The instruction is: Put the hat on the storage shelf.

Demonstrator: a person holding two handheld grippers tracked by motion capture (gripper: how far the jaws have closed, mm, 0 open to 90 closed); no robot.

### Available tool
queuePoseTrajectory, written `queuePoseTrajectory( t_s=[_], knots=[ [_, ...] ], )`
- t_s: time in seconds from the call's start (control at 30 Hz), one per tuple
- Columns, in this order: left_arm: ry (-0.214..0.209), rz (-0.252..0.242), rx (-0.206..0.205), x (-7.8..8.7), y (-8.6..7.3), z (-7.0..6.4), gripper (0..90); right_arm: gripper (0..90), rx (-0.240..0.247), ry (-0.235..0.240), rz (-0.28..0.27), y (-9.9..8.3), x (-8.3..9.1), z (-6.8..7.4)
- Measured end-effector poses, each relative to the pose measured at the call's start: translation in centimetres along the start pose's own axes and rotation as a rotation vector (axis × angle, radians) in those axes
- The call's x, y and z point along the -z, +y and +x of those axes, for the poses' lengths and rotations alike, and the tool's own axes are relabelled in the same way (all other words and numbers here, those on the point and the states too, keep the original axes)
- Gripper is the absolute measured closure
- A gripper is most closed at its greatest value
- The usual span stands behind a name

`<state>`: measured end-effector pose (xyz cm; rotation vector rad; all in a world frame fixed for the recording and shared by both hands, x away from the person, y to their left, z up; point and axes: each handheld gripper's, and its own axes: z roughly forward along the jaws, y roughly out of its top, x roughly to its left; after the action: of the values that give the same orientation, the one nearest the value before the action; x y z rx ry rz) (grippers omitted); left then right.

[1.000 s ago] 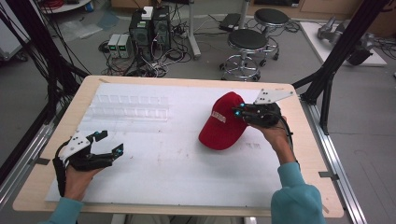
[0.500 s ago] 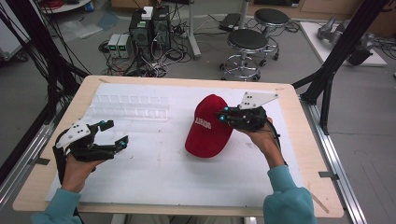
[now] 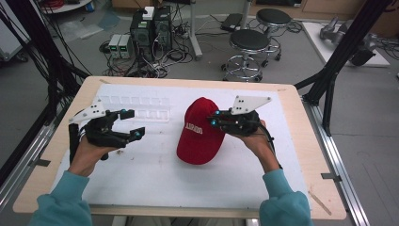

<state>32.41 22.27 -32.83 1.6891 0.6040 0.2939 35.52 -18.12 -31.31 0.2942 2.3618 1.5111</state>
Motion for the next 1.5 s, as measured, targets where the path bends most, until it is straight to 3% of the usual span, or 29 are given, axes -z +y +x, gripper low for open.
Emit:
queuePoseTrajectory(
  t_s=[0.1,0.3,0.73,1.23,1.5],
  knots=[
    [-0.034,0.030,0.009,-1.1,0.8,0.0,15.2,84.1,0.007,0.012,0.001,0.2,-0.4,0.2],
    [-0.062,0.094,-0.003,-3.9,1.7,-0.7,15.2,84.1,0.016,0.045,-0.002,0.6,-1.4,0.9],
    [-0.123,0.184,0.035,-8.7,1.4,-1.7,12.2,84.1,0.041,0.087,0.005,1.3,-2.8,2.2],
    [-0.162,0.271,0.085,-10.6,1.4,-1.9,14.3,84.1,0.074,0.123,-0.026,2.1,-3.3,2.7],
    [-0.207,0.279,0.103,-10.5,1.4,-1.9,31.3,84.2,0.081,0.123,-0.026,2.2,-3.5,2.9]
  ],
)
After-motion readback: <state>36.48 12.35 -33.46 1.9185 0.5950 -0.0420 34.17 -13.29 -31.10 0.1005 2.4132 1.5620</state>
